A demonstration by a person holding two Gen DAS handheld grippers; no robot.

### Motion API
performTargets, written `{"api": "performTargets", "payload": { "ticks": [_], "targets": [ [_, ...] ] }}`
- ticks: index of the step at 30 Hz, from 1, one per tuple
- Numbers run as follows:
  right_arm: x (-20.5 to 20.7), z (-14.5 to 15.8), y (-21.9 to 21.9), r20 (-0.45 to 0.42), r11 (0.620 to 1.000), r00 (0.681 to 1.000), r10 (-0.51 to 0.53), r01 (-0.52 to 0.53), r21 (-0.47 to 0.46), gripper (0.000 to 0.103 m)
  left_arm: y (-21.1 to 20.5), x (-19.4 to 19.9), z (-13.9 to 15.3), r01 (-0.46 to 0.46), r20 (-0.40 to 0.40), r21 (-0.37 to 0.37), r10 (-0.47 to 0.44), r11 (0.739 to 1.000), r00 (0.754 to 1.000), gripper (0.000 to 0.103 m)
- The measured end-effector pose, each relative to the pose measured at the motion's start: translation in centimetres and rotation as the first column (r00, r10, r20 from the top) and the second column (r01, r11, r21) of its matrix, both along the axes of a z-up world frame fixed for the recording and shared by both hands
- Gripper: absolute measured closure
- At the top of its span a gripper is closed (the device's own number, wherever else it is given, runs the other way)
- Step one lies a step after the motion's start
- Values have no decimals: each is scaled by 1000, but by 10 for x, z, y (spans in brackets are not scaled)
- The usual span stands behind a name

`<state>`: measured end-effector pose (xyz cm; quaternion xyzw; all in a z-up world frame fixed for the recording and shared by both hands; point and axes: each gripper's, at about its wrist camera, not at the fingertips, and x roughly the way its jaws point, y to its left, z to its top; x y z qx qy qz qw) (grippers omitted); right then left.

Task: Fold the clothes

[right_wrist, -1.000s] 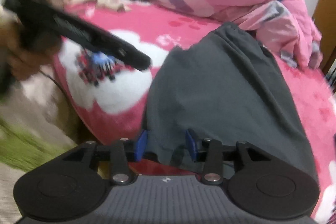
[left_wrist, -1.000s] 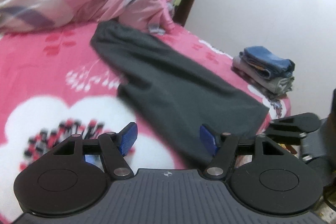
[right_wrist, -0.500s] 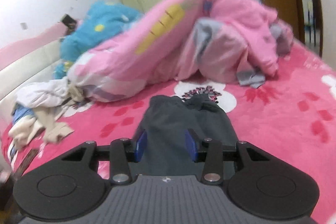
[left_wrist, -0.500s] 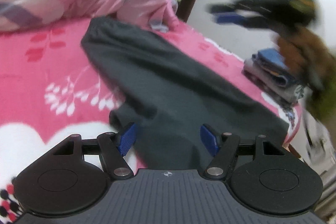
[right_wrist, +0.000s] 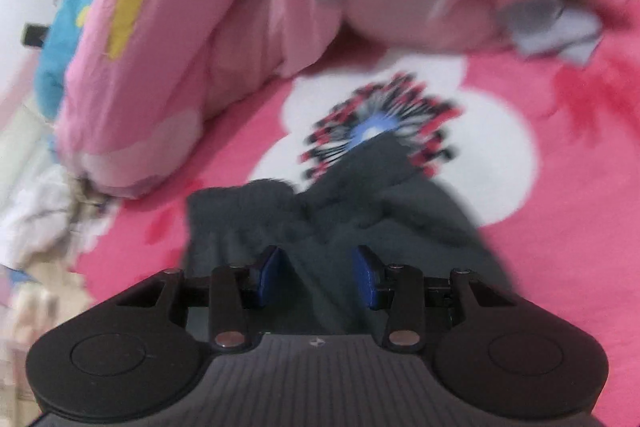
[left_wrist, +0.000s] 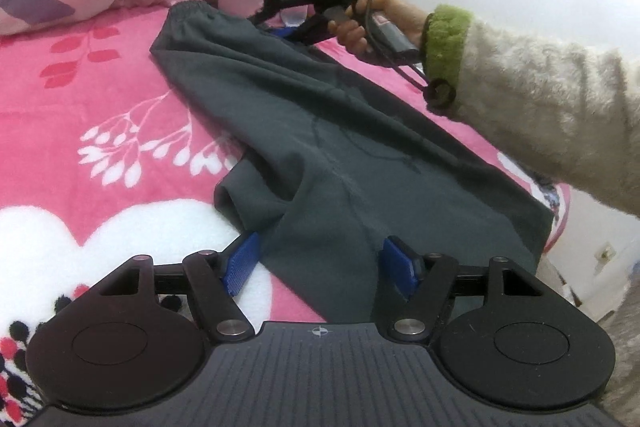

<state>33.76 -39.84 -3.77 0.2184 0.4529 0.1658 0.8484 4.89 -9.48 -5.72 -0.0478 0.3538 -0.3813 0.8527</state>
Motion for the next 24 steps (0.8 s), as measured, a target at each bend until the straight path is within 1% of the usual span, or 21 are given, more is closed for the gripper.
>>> {"api": "performTargets", "payload": {
  "ticks": [1, 2, 3, 4, 5, 6, 8, 10, 12, 14, 16, 19, 21, 24],
  "targets": [
    [1, -2, 4, -1, 1000, 1000, 21, -21, 12, 60, 1, 0, 0, 0, -5, -6, 0, 1000, 1000, 34],
    [1, -2, 11, 14, 998, 999, 51, -51, -22, 60, 1, 1, -1, 0, -6, -9, 0, 1000, 1000, 34],
    [-1, -1, 19, 28, 995, 996, 79, -77, -66, 63, 1, 0, -1, 1, -4, -7, -1, 1000, 1000, 34],
    [-5, -1, 28, 39, 988, 994, 103, -98, -117, 73, 1, 0, -1, 2, 0, -5, -2, 1000, 1000, 34],
    [-8, -1, 36, 49, 979, 991, 128, -118, -168, 90, 0, -1, -1, 3, 4, -2, -3, 1000, 1000, 34],
    [-12, 0, 44, 66, 968, 987, 146, -128, -217, 95, 0, -1, -1, 4, 8, 0, -4, 1000, 1000, 34],
    [-25, 10, 54, 138, 949, 978, 153, -107, -296, 99, -1, -3, 0, 2, 12, 4, -2, 1000, 1000, 34],
    [-38, 27, 54, 228, 940, 963, 147, -65, -334, 99, -1, -3, 1, -5, 2, 1, 5, 1000, 1000, 34],
    [-47, 45, 48, 315, 927, 940, 133, -5, -375, 100, 0, 1, 2, -16, -26, -18, 15, 1000, 1000, 33],
    [-50, 59, 39, 359, 908, 926, 116, 48, -417, 99, 2, 5, 3, -26, -53, -34, 24, 999, 998, 32],
    [-47, 61, 27, 361, 892, 928, 94, 82, -444, 99, 3, 6, 3, -30, -60, -37, 28, 999, 998, 32],
    [-37, 47, 18, 328, 857, 941, 86, 98, -507, 99, 2, 5, 3, -26, -50, -24, 25, 999, 998, 32],
    [-33, 41, 10, 323, 855, 944, 69, 111, -507, 100, 1, 3, 3, -21, -39, -12, 21, 1000, 999, 32],
    [-33, 42, 2, 356, 871, 934, 40, 142, -470, 99, 1, 2, 3, -19, -36, -4, 19, 1000, 999, 32]
  ]
}}
